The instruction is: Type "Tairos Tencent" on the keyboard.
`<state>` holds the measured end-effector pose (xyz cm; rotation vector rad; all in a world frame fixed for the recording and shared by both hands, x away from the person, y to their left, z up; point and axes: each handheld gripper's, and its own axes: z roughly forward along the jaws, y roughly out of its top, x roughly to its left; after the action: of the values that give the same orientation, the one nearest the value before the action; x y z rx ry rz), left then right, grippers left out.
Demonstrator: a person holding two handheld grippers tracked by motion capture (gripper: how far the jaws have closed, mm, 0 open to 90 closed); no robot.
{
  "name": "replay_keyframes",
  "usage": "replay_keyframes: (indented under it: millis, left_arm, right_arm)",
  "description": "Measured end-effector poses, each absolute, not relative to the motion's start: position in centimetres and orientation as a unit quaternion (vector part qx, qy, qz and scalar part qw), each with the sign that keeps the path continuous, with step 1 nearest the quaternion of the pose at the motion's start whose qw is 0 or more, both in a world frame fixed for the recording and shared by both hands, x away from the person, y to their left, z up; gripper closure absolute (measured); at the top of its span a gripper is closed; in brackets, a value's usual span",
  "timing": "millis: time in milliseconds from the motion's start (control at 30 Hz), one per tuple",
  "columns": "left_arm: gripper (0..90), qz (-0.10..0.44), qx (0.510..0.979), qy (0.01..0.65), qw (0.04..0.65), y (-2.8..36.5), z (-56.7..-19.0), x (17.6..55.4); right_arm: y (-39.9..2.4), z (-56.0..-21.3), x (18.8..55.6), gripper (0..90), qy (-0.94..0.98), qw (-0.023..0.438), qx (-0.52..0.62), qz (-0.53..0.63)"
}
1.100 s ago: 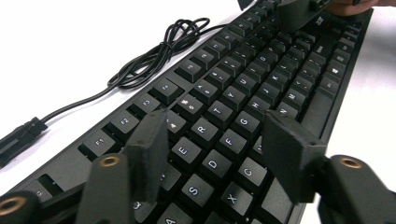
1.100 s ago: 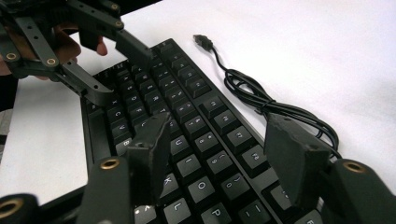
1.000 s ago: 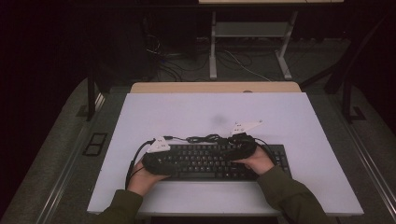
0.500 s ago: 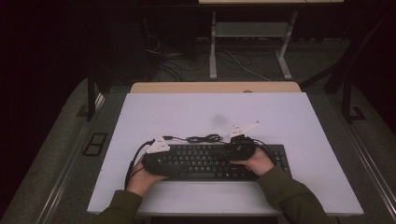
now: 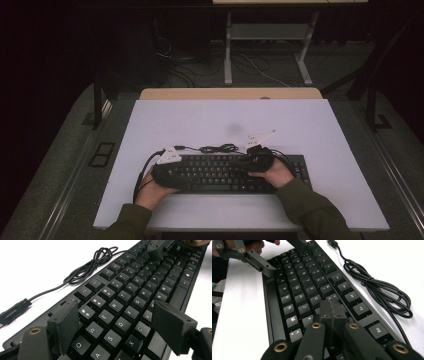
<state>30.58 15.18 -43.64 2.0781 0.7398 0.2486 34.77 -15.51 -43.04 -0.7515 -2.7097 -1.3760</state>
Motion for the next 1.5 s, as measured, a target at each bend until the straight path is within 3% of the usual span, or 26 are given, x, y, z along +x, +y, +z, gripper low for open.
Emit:
replay_keyframes:
  millis: [1133, 1300, 1500]
  left_arm:
    - [21.0, 0.105, 0.839, 0.297, 0.444, 15.2, -43.6, 30.6]
    - [21.0, 0.106, 0.838, 0.298, 0.444, 15.3, -43.5, 30.6]
    - [21.0, 0.106, 0.837, 0.301, 0.445, 15.3, -43.5, 30.5]
  right_arm:
    - [-14.9, -43.5, 34.6, 89.1, -0.874, -0.005, -0.233, -0.426]
    - [-15.1, -43.1, 34.6, 80.6, -0.865, -0.002, -0.235, -0.443]
    - [-15.5, -42.8, 34.9, 51.0, -0.849, -0.006, -0.254, -0.463]
